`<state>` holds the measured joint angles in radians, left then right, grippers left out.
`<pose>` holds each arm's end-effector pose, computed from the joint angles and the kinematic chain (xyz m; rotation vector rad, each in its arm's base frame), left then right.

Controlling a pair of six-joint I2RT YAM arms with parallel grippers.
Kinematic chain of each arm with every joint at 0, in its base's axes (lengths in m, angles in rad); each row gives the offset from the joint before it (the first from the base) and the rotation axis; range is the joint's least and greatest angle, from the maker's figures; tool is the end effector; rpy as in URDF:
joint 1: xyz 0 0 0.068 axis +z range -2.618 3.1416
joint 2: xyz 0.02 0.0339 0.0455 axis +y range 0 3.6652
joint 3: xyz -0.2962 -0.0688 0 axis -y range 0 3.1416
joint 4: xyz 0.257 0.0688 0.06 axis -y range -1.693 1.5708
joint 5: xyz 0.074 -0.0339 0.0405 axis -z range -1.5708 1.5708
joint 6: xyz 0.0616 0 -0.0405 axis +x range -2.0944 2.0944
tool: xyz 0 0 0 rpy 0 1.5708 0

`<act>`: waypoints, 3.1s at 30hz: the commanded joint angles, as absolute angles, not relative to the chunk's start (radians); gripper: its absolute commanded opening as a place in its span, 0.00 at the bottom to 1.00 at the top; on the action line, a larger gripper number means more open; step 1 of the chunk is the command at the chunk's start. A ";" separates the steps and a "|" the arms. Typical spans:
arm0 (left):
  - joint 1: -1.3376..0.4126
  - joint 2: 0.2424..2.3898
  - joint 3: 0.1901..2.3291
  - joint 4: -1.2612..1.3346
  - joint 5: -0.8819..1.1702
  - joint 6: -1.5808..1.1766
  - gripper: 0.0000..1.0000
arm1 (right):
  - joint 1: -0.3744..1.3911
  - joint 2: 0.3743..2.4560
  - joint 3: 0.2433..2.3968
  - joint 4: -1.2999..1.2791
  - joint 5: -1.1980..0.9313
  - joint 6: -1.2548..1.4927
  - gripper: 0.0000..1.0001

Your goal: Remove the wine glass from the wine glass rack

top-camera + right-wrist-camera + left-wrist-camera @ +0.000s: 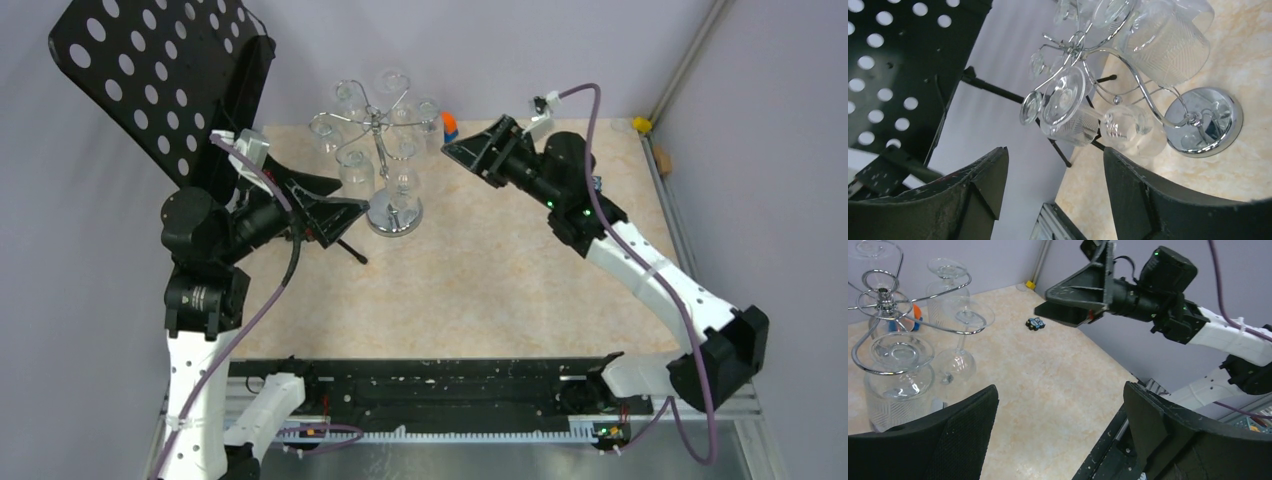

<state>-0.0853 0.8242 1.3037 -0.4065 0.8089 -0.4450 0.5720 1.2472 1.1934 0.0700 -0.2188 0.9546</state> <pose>0.1311 -0.0559 0.5112 0.4012 1.5602 -1.0170 0.2616 0.1843 0.4426 0.1383 1.7219 1.3425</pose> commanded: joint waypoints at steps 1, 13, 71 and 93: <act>-0.093 0.826 1.267 -0.217 0.799 -0.550 0.98 | 0.641 1.359 1.359 0.005 -0.060 0.978 0.68; -0.370 0.917 1.292 -0.389 0.301 -0.396 0.90 | 0.674 1.525 1.469 0.002 -0.010 1.007 0.64; -0.400 0.850 1.256 -0.347 0.181 -0.360 0.89 | 0.679 1.518 1.396 0.272 -0.212 1.315 0.00; -0.400 0.842 1.254 -0.356 0.168 -0.352 0.89 | 0.704 1.657 1.540 0.301 -0.161 1.288 0.00</act>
